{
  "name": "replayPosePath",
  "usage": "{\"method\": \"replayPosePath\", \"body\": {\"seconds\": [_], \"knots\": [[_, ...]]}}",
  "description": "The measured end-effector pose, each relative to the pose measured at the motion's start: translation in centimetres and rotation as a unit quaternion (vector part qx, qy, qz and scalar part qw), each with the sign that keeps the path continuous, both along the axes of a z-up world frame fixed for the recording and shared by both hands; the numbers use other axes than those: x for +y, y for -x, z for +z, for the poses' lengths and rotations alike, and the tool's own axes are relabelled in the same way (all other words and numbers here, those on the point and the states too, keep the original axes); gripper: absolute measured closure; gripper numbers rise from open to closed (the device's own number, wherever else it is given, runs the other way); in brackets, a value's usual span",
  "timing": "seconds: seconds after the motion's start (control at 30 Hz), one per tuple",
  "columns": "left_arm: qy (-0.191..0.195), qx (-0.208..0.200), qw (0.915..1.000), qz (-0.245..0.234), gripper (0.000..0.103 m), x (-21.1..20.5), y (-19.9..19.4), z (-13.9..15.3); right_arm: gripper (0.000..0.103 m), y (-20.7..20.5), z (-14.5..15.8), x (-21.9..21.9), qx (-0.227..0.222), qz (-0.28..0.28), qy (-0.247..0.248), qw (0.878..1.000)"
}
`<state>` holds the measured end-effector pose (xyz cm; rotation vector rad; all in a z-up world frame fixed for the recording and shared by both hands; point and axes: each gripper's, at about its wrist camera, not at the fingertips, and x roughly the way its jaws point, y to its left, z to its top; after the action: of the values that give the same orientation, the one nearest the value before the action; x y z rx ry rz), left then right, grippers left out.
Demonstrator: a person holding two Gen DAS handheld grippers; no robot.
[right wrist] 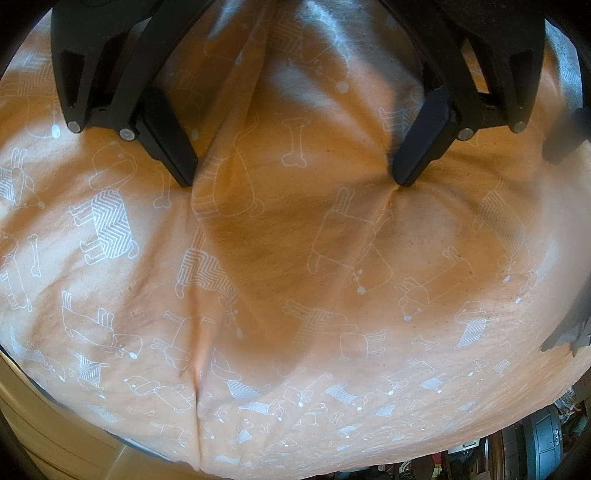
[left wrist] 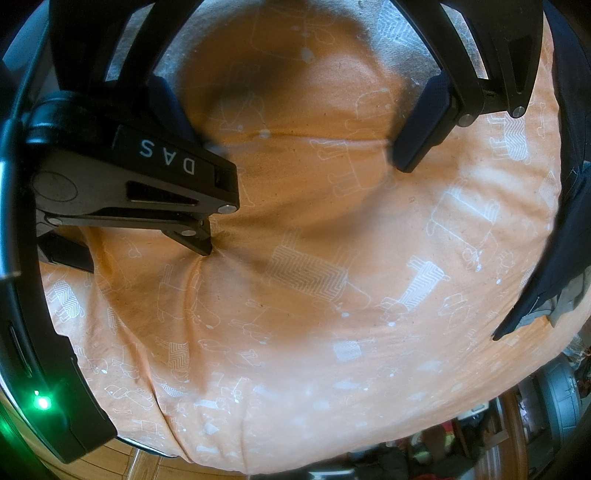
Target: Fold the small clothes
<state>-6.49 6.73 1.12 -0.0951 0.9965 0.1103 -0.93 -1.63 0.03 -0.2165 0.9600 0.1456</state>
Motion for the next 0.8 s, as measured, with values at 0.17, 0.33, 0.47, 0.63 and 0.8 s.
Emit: {"method": "replayPosePath", "body": {"seconds": [0.17, 0.33, 0.47, 0.63, 0.8], "knots": [[0.000, 0.000, 1.0000, 0.000, 0.000, -0.02, -0.02, 0.00, 0.000, 0.02, -0.01, 0.01, 0.000, 0.000, 0.000, 1.000], [0.000, 0.000, 1.0000, 0.000, 0.000, -0.03, -0.02, 0.00, 0.000, 0.03, -0.01, 0.01, 0.000, 0.000, 0.000, 1.000], [0.000, 0.000, 1.0000, 0.000, 0.000, -0.05, -0.02, 0.00, 0.000, 0.04, 0.00, 0.00, 0.000, 0.000, 0.000, 1.000], [0.000, 0.000, 1.0000, 0.000, 0.000, -0.09, -0.06, 0.00, 0.000, 0.04, 0.07, -0.04, 0.001, 0.000, 0.000, 1.000], [0.000, 0.000, 1.0000, 0.000, 0.000, 0.10, 0.08, 0.00, 0.000, 0.02, 0.13, -0.06, 0.001, 0.000, 0.000, 1.000]]}}
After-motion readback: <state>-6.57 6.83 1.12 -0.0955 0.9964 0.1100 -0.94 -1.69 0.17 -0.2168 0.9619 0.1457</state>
